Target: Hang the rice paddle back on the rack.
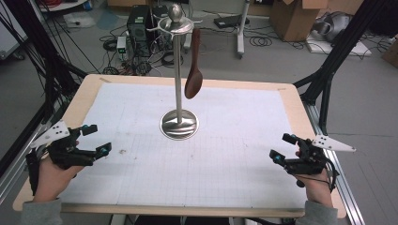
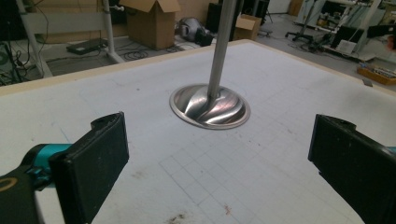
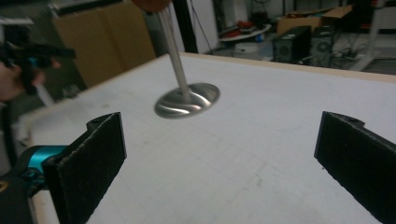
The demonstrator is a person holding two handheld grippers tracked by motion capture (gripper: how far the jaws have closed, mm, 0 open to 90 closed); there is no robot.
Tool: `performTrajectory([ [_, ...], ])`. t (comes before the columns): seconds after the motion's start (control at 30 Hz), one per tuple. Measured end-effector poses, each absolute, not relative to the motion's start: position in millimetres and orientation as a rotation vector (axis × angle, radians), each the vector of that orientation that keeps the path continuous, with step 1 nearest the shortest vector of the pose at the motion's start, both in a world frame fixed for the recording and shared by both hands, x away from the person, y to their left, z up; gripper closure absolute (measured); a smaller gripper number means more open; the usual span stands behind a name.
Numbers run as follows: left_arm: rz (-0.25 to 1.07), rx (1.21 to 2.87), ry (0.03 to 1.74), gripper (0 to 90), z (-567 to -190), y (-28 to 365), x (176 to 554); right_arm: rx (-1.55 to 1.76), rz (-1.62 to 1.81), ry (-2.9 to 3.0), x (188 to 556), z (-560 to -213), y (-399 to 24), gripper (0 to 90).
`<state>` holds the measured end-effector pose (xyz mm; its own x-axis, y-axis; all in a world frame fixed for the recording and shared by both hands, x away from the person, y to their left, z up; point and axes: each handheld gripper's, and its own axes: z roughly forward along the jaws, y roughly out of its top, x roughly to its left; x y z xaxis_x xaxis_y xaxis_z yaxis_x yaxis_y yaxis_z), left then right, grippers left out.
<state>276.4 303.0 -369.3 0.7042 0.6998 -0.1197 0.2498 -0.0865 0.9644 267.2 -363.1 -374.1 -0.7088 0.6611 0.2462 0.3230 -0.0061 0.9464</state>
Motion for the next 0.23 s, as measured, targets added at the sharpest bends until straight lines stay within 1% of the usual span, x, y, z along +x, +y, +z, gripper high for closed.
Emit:
performTrajectory([
  [0.23, 0.445, 1.632, 0.791, 5.5, -367.4, 310.1, 275.4, 1.001, 1.736, 1.996, 266.2, -373.8, -365.5, 1.0],
])
